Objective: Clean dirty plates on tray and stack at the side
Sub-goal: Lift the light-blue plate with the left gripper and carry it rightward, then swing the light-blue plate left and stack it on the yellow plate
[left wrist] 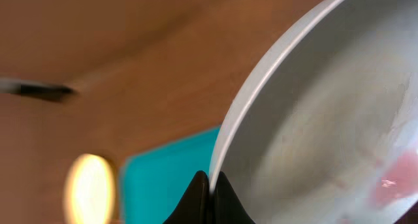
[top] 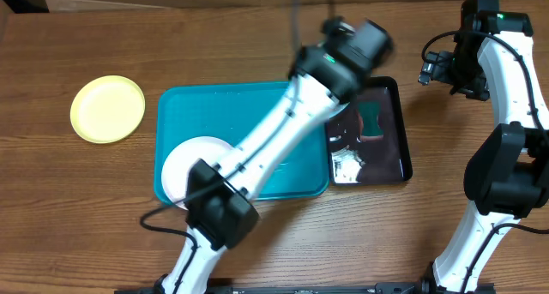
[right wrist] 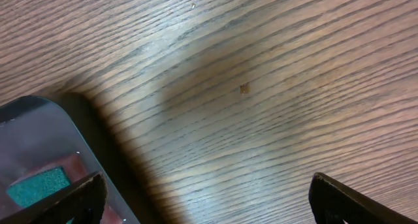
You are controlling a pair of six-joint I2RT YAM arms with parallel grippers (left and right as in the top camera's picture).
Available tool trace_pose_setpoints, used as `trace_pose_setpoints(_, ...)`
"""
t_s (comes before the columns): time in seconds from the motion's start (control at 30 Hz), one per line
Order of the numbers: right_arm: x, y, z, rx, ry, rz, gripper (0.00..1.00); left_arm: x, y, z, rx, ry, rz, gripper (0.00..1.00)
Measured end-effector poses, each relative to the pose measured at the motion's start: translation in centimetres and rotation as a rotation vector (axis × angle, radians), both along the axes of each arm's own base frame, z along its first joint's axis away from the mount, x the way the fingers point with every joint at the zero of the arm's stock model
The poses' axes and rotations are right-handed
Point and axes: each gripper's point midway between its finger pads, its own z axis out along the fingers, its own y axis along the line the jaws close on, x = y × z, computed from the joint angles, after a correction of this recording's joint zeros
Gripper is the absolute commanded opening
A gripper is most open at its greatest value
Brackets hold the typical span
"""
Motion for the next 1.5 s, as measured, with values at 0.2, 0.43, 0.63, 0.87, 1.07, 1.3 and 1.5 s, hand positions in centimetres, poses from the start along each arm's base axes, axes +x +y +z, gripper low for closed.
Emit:
trace_pose_setpoints(0.2, 0.0, 0.0, 0.0, 0.0, 0.0, 0.0, 1.0, -3.1, -3.3, 3.9, 0.16, -0.212, -0.033, 0.04)
trace_pose_setpoints(0.43, 0.0, 0.0, 0.0, 0.0, 0.0, 0.0, 1.0, -5.5, -5.2, 7.4, 0.245, -0.398, -0.024, 0.04)
trace_pose_setpoints(0.63, 0.0, 0.0, 0.0, 0.0, 0.0, 0.0, 1.0, -5.5, -4.8, 8.2, 0.272, -0.441, 0.003, 0.04)
trace_pose_setpoints(0.87, 0.0, 0.0, 0.0, 0.0, 0.001, 0.0, 1.0, -5.5, -4.7, 8.5, 0.275, -0.455, 0.011, 0.04)
trace_pose_setpoints(1.07, 0.0, 0.0, 0.0, 0.0, 0.0, 0.0, 1.0, -5.5, -4.7, 8.5, 0.275, -0.455, 0.011, 0.04)
trace_pose_setpoints(1.3, 0.0, 0.0, 0.0, 0.0, 0.0, 0.0, 1.0, -5.2, -5.1, 6.9, 0.23, -0.376, -0.025, 0.04)
trace_pose_setpoints(1.5, 0.0, 0.0, 0.0, 0.0, 0.0, 0.0, 1.0, -3.6, -3.7, 2.5, 0.073, -0.16, -0.025, 0.04)
